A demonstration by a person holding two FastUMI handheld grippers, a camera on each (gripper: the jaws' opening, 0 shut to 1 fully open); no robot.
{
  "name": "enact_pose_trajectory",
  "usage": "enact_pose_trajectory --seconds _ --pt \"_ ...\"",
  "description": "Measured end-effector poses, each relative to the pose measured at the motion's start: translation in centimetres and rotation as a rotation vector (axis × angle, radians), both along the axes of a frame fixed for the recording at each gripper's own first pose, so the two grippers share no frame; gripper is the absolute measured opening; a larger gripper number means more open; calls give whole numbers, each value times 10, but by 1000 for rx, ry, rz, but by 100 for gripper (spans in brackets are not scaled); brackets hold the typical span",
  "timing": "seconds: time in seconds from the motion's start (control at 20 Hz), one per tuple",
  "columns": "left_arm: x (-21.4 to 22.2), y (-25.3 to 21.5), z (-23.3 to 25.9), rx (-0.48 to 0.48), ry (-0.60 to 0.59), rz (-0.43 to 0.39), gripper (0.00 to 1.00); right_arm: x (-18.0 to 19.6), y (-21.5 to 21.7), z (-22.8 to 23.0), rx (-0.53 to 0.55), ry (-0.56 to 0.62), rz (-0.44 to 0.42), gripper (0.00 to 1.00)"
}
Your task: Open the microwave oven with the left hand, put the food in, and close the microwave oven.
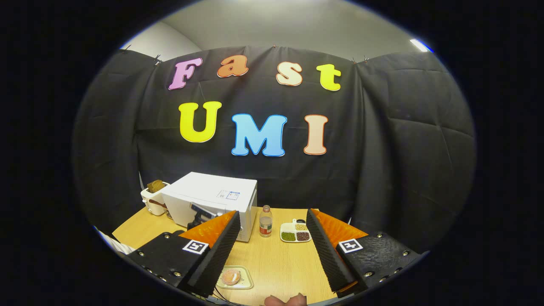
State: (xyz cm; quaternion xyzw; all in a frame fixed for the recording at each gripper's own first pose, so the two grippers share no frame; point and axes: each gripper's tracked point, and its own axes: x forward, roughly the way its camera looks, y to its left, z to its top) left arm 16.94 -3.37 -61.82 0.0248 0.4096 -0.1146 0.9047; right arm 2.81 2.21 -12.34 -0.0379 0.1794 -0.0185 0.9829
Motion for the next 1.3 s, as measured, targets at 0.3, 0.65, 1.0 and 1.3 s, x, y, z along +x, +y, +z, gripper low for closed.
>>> enact_pose_trajectory --seconds 0.3,0.65,1.0,1.3 --pt "-23 10 64 17 -199 -17 8 0 8 -21 -19 47 27 96" --pt "43 -21 76 -28 -289 18 75 -4 8 -18 -20 40 19 95" --pt "85 -23 59 -34 -249 85 76 -11 -12 -28 -18 72 -31 95" --pt "89 -33 64 -29 -244 82 21 -19 -15 -28 -24 75 -41 95"
